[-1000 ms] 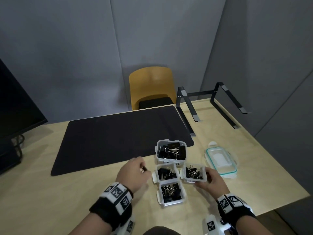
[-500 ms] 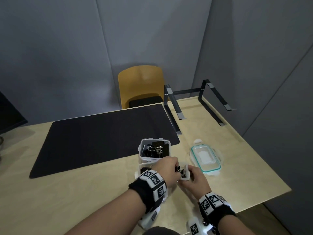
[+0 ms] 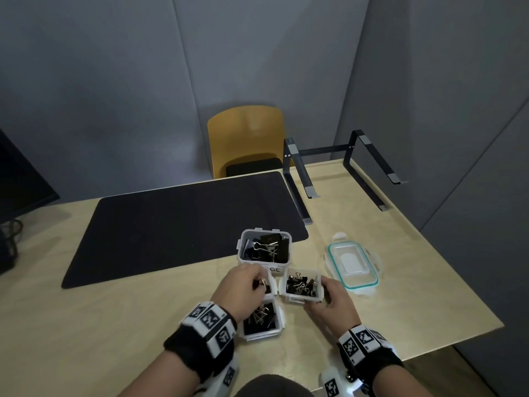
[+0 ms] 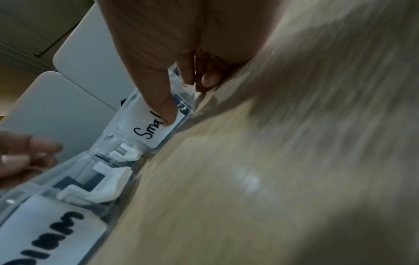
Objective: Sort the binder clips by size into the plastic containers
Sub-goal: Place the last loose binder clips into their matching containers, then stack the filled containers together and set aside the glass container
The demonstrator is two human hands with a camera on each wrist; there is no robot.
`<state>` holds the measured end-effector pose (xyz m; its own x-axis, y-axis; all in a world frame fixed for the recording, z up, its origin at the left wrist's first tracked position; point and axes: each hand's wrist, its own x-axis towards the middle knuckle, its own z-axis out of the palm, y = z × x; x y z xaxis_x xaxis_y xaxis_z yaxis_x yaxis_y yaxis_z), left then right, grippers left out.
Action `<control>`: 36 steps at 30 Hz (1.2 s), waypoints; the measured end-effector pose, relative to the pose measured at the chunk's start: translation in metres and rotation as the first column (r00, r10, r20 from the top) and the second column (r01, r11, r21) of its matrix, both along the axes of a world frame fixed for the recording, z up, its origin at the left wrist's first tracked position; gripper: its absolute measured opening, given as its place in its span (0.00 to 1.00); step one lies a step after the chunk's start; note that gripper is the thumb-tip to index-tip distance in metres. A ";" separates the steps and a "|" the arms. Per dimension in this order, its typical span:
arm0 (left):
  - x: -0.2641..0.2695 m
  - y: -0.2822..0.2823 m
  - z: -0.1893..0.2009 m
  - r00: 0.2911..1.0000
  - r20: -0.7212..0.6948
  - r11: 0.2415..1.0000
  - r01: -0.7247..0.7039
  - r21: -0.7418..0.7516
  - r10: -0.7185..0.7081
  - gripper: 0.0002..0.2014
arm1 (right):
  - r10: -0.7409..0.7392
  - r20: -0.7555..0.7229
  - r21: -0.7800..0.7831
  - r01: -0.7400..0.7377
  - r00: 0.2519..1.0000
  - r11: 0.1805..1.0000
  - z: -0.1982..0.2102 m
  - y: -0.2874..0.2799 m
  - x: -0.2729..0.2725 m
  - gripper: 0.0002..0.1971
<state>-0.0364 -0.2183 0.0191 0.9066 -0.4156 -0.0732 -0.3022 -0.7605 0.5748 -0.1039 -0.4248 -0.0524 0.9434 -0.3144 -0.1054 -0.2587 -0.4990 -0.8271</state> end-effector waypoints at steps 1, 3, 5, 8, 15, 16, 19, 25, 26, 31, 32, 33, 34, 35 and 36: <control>0.000 0.009 -0.003 1.000 -0.011 1.000 -0.022 0.012 0.022 0.10 | -0.001 -0.001 0.002 0.001 1.000 1.000 0.001 0.000 0.000 0.27; -0.003 0.025 -0.009 0.997 -0.049 0.998 -0.058 0.040 0.059 0.10 | -0.006 -0.006 0.008 0.006 1.000 1.000 0.002 0.001 -0.001 0.27; -0.005 0.037 -0.014 0.993 -0.077 0.995 -0.083 0.053 0.086 0.09 | -0.007 -0.004 0.017 0.007 1.000 1.000 0.003 0.002 -0.001 0.26; -0.013 0.047 -0.017 0.992 -0.105 0.996 -0.060 0.065 0.067 0.10 | -0.016 -0.027 0.022 0.016 0.999 1.000 0.004 0.002 -0.002 0.26; -0.020 0.059 -0.016 0.986 -0.155 0.997 0.063 0.041 -0.056 0.16 | -0.057 -0.121 0.140 0.074 0.991 0.987 0.010 0.006 -0.007 0.31; -0.021 0.060 -0.016 0.984 -0.157 0.995 0.091 0.032 -0.085 0.16 | -0.077 -0.147 0.158 0.100 0.986 0.982 0.014 0.008 -0.008 0.31; -0.025 0.064 -0.016 0.974 -0.154 0.985 0.171 0.014 -0.167 0.19 | -0.194 -0.167 0.151 0.219 0.967 0.964 0.015 0.013 -0.012 0.34; -0.032 0.072 -0.027 0.952 -0.138 0.962 0.273 -0.019 -0.273 0.23 | -0.305 -0.083 -0.012 0.305 0.949 0.952 0.018 0.039 -0.029 0.20; -0.034 0.073 -0.030 0.948 -0.116 0.955 0.295 -0.014 -0.295 0.23 | -0.326 -0.051 -0.031 0.324 0.944 0.945 0.021 0.043 -0.030 0.20; -0.038 0.076 -0.039 0.925 -0.012 0.923 0.381 0.056 -0.381 0.22 | -0.396 -0.024 -0.085 0.392 0.918 0.916 0.037 0.059 -0.026 0.20; -0.038 0.077 -0.040 0.922 -0.002 0.920 0.387 0.063 -0.388 0.21 | -0.396 -0.035 -0.086 0.392 0.918 0.916 0.039 0.062 -0.025 0.19; -0.038 0.078 -0.041 0.919 0.006 0.917 0.393 0.066 -0.395 0.21 | -0.397 -0.030 -0.098 0.393 0.917 0.915 0.040 0.065 -0.025 0.18; -0.037 0.078 -0.041 0.916 0.011 0.914 0.400 0.069 -0.402 0.20 | -0.397 -0.012 -0.117 0.393 0.918 0.912 0.042 0.068 -0.026 0.15; -0.036 0.079 -0.042 0.911 0.016 0.910 0.409 0.072 -0.411 0.20 | -0.395 0.013 -0.134 0.393 0.919 0.910 0.044 0.071 -0.028 0.12; -0.034 0.080 -0.042 0.907 0.021 0.906 0.417 0.073 -0.420 0.19 | -0.382 0.031 -0.139 0.383 0.924 0.913 0.045 0.074 -0.029 0.09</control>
<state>-0.0708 -0.1379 -0.0225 0.6529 -0.7527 -0.0847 -0.6198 -0.5952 0.5115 -0.1331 -0.3509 -0.0070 0.7484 -0.6625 -0.0314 -0.4505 -0.4730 -0.7572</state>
